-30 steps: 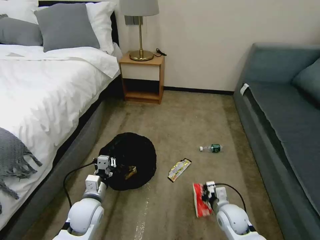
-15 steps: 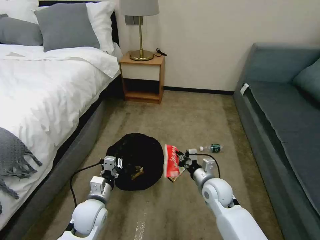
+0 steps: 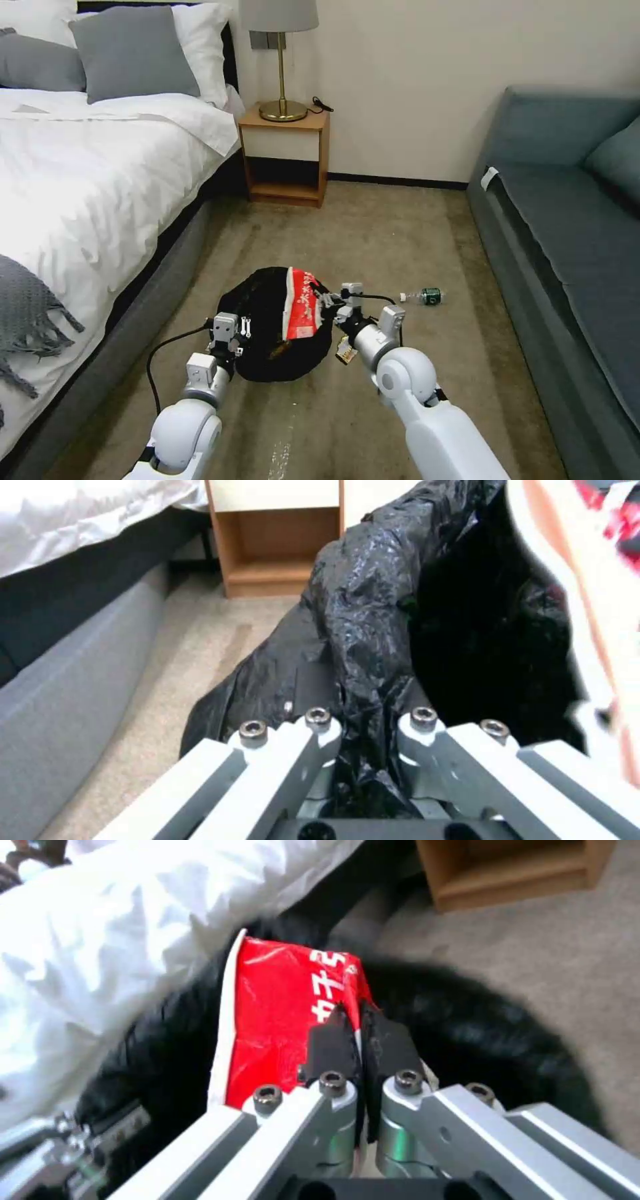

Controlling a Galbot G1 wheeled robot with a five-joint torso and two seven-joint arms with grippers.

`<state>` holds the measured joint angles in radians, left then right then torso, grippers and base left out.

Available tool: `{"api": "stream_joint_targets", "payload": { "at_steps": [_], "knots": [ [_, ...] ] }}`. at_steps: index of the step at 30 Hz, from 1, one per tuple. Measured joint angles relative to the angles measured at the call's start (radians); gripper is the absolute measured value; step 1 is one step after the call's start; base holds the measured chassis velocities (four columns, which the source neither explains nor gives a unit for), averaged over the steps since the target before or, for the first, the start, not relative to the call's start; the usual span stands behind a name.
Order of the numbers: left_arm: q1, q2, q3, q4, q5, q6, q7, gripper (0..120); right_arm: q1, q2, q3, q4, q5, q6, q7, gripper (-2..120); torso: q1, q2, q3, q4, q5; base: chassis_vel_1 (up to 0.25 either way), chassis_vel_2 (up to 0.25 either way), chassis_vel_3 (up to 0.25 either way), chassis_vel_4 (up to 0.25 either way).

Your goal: Pick up the trash bin, then pick up the garbage on the floor and place it into the trash bin.

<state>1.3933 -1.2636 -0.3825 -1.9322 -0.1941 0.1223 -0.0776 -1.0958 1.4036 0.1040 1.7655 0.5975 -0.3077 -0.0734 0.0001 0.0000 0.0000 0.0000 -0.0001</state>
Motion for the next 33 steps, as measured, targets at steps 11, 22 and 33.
{"api": "stream_joint_targets", "payload": {
  "at_steps": [11,22,33],
  "knots": [
    [0.014,-0.002,-0.002,-0.012,-0.013,0.01,0.0,4,-0.015,0.016,-0.065,-0.085,-0.091,0.018,0.025,4,0.0,0.0,0.0,0.0,0.0001,0.0,0.0,0.0,0.0],
    [0.016,0.004,-0.021,-0.011,-0.008,0.01,-0.007,4,-0.046,0.014,-0.081,-0.039,-0.088,0.011,0.054,45,0.0,0.0,0.0,0.0,0.0001,0.0,0.0,0.0,0.0],
    [-0.011,0.02,-0.066,0.01,-0.023,0.01,-0.025,4,-0.059,0.009,-0.064,-0.044,-0.084,0.05,0.104,81,0.0,0.0,0.0,0.0,0.0,0.0,0.0,0.0,0.0]
  ]
}}
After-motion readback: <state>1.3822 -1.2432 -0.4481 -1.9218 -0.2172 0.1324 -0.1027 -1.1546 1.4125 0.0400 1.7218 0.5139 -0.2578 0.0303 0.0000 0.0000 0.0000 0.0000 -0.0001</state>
